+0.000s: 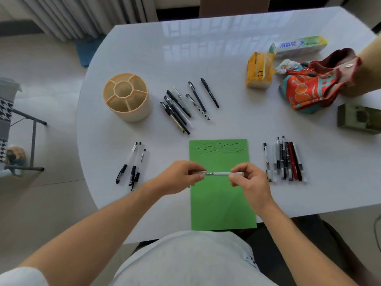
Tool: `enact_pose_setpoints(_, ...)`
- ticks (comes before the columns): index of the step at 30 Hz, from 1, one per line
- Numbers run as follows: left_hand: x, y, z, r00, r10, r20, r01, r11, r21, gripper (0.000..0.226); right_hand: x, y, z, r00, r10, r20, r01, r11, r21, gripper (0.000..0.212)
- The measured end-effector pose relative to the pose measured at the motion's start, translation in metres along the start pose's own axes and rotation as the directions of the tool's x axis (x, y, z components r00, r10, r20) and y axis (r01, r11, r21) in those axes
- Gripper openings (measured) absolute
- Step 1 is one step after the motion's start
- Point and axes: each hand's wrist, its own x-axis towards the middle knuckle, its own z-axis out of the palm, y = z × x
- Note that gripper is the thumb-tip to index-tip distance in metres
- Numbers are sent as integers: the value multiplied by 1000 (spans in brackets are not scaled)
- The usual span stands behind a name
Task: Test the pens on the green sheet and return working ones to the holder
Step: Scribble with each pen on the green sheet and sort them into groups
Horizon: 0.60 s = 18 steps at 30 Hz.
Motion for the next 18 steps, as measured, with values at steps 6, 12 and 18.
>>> enact_pose_setpoints(6,-3,9,10,999,40,37,-43,997,63,8,-5,6,24,989,106,106,-128,966,224,13)
enact_pose_setpoints(12,-6,8,7,980,154,-127,-109,946,304,11,9,1,44,997,67,40,-70,994,86,14)
enact_pose_setpoints(18,0,6,3,941,242,-237,-96,862,498,21,25,0,36,967,169,-191,-124,966,225,19)
